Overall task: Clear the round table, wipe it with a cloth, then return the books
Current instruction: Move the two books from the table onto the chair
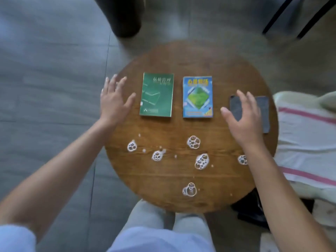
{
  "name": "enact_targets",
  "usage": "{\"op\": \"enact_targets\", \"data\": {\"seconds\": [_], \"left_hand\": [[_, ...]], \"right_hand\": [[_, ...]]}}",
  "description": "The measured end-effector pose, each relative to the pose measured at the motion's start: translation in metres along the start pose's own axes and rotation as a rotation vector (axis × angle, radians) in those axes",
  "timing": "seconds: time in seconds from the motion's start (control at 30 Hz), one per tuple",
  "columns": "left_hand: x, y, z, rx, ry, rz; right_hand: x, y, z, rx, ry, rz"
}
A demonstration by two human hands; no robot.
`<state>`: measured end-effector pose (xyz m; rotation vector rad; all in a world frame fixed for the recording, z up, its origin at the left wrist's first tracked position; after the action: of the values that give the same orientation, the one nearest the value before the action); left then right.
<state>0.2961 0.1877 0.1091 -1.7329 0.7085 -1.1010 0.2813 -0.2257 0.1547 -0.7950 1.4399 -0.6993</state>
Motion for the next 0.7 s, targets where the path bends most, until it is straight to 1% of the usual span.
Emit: {"op": "enact_targets", "data": {"seconds": [0.13, 0.2, 0.3, 0.37, 0.5, 0.63, 0.7], "left_hand": [[-0.012, 0.023, 0.015, -0.017, 0.015, 0.096], [-0.016, 0.043, 0.022, -0.047, 0.003, 0.098], [-0.019, 0.077, 0.029, -0.127, -0.094, 0.052], [-0.018, 0.096, 0.033, -0.163, -0.135, 0.06], [-0.011, 0.117, 0.04, -0.161, -0.028, 0.189], [-0.015, 0.136, 0.049, -0.195, -0.048, 0.302], [-0.016, 0.143, 0.054, -0.217, -0.064, 0.327]], "right_hand": [[0.031, 0.055, 0.016, -0.053, 0.032, 0.043], [0.045, 0.076, 0.024, -0.085, 0.053, 0.049], [0.062, 0.099, 0.042, -0.119, 0.059, 0.057], [0.073, 0.106, 0.054, -0.108, 0.055, 0.071], [0.095, 0.115, 0.068, -0.1, 0.085, 0.097], [0.107, 0.137, 0.078, -0.138, 0.155, 0.1], [0.107, 0.147, 0.081, -0.153, 0.157, 0.094]]}}
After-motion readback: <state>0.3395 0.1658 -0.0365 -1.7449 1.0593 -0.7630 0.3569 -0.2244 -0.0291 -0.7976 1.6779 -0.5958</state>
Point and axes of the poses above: each hand's wrist, its own z-axis towards the middle knuckle, its own y-axis out of the palm, x = y × z, the point moved 5 cm from there along z, towards the middle knuckle, and after that the axes turned 13 degrees about -y, right-handed, at the moved point
